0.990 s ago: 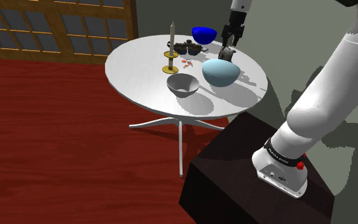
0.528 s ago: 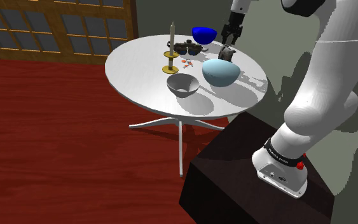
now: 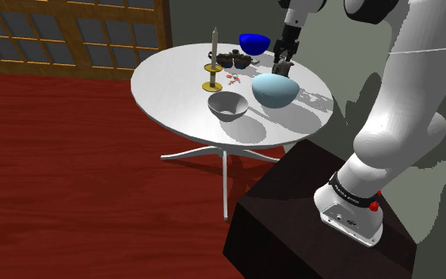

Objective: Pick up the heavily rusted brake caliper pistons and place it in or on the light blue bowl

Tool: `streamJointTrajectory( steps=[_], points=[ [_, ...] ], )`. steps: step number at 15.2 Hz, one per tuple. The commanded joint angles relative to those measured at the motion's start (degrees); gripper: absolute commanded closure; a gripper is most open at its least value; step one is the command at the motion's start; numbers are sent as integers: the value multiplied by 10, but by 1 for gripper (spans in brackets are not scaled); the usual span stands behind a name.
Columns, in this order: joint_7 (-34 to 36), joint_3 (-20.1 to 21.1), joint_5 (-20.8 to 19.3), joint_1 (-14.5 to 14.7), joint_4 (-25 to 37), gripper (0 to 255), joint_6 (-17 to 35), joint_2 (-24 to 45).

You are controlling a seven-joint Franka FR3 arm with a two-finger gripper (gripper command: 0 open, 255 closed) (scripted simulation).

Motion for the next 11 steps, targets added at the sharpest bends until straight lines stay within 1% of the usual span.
streamJointTrajectory(
  steps=[1,8,9,11],
  points=[
    [0,0,0,2,-9,0,8,-1],
    [0,0,0,2,-9,0,8,-1],
    [0,0,0,2,-9,255,8,-1],
    [0,0,0,1,-9,255,8,-1]
  ],
)
